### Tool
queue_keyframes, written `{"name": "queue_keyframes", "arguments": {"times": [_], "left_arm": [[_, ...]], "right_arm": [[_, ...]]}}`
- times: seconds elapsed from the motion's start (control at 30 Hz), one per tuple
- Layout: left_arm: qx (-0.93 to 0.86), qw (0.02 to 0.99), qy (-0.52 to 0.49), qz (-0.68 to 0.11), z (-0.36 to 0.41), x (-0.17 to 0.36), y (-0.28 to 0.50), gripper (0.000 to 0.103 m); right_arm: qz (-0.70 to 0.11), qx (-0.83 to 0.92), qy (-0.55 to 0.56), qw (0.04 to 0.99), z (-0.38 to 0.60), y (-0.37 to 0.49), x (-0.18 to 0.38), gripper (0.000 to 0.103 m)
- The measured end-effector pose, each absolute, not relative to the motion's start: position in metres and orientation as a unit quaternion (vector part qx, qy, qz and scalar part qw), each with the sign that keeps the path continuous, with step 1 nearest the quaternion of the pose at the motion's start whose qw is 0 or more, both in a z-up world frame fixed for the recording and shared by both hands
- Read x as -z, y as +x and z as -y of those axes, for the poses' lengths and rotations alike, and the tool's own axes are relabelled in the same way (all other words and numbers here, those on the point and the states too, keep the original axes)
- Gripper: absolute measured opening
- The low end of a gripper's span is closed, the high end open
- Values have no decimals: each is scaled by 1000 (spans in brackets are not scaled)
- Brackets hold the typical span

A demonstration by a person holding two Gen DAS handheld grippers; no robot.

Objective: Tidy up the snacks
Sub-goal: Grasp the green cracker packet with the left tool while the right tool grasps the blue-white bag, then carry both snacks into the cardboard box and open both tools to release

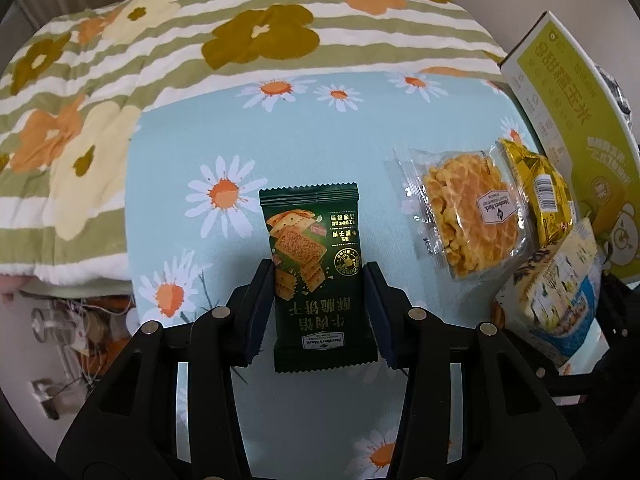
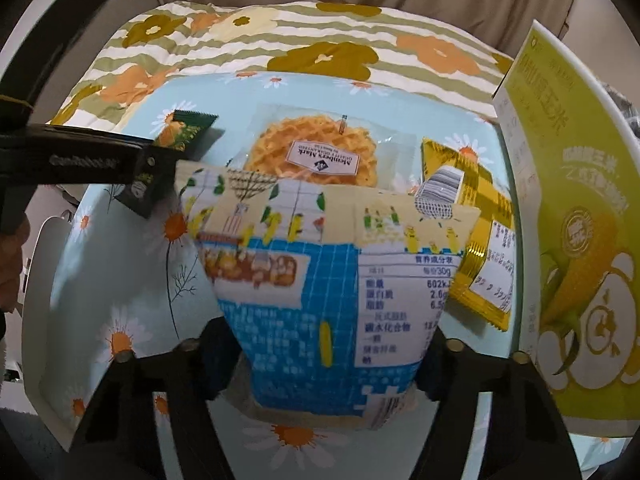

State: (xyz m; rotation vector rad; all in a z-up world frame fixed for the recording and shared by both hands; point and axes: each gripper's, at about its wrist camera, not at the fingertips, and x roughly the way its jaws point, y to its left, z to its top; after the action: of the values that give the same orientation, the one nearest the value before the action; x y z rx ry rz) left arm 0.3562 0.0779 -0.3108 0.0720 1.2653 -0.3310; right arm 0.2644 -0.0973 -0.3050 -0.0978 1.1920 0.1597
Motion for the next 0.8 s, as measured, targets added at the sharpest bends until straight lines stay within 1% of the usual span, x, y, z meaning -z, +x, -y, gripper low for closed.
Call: {"name": "queue_keyframes", "arguments": {"times": [0.07,0.13,0.33,0.47,0.6,0.8], "left_arm": [[153,795,31,-586,-81,308,356,41],[152,798,27,-583,-83,303,355,41],[156,807,16,-570,-91,285,352,41],[161,817,2,-554,-99,265,349,41],[170,826,-11,-537,-104,240,347,41],[189,846,-10,-498,-98,186,344,41]], "right_arm": [[-559,-75,-42,825,98,264,303,53],[-555,-74,-42,827,98,264,299,50],[-541,-76,-38,837,95,261,284,50],[-530,-77,-16,844,96,257,267,49],[-514,-80,8,854,97,255,239,49],[-472,-85,32,877,104,255,176,49]]}}
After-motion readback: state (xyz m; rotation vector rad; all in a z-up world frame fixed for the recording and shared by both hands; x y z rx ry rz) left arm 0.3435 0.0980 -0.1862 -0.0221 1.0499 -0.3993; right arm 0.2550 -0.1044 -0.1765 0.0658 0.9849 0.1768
